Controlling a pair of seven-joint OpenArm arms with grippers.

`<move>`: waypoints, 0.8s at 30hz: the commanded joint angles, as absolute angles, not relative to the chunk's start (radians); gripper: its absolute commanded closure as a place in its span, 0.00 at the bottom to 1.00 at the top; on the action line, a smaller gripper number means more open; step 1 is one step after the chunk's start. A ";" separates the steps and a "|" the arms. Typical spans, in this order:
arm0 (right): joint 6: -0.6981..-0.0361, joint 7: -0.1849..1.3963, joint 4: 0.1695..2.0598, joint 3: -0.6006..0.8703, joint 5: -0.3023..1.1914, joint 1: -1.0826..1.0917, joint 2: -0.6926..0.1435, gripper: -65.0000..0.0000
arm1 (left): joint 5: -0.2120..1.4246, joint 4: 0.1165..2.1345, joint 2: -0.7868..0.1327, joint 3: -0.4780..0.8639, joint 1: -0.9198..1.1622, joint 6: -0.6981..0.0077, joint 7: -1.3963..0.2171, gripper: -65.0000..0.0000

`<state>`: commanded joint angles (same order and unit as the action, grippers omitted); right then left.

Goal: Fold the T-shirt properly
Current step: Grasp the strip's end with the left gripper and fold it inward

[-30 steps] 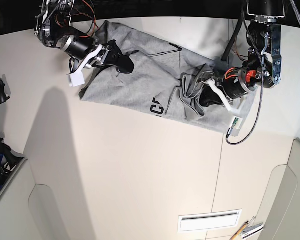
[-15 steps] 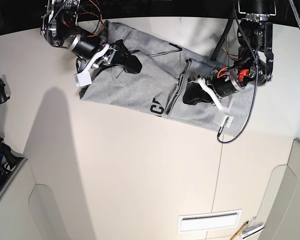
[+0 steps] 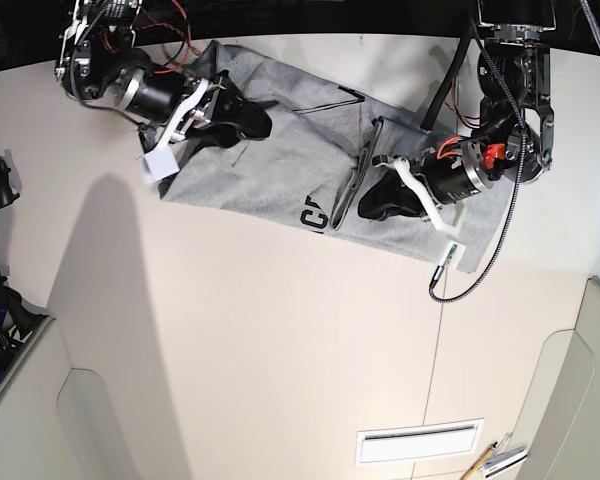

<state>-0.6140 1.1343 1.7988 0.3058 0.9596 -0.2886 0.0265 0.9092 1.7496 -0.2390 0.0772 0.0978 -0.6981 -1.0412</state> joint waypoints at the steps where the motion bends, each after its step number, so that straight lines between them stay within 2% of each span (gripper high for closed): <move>1: -0.610 1.134 1.830 0.317 0.942 -0.292 0.016 0.54 | 0.909 1.750 -0.239 0.077 0.098 -0.698 -1.041 1.00; 6: -0.598 1.169 1.870 0.430 0.907 -0.297 0.000 0.54 | 0.909 1.750 -0.239 0.077 0.098 -0.698 -1.041 1.00; 9: -0.607 1.182 1.871 0.493 1.008 -0.320 -0.006 0.55 | 0.909 1.750 -0.239 0.077 0.098 -0.698 -1.041 1.00; 10: -0.612 1.182 1.871 0.495 1.035 -0.325 -0.005 0.59 | 0.909 1.750 -0.239 0.077 0.097 -0.698 -1.040 1.00; 11: -0.617 1.182 1.871 0.491 1.056 -0.325 -0.001 0.68 | 0.909 1.750 -0.239 0.077 0.097 -0.698 -1.039 1.00; 13: -0.618 1.147 1.871 0.455 1.053 -0.324 0.011 0.98 | 0.909 1.749 -0.239 0.077 0.097 -0.698 -1.036 1.00; 15: -0.618 1.045 1.869 0.394 0.979 -0.322 0.030 1.00 | 0.909 1.750 -0.239 0.077 0.097 -0.698 -1.037 1.00; 17: -0.617 0.920 1.855 0.309 0.824 -0.305 0.030 1.00 | 0.910 1.750 -0.239 0.077 0.098 -0.698 -1.037 1.00; 20: -0.613 0.905 1.822 0.197 0.621 -0.260 0.027 1.00 | 0.909 1.750 -0.239 0.077 0.098 -0.698 -1.037 1.00; 24: -0.598 0.871 1.732 0.142 0.545 -0.242 -0.021 1.00 | 0.910 1.750 -0.239 0.077 0.098 -0.698 -1.041 1.00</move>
<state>-0.5976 0.8711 1.7321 0.1417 0.5449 -0.2417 -0.0212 0.9096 1.7496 -0.2386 0.0772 0.0982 -0.6981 -1.0409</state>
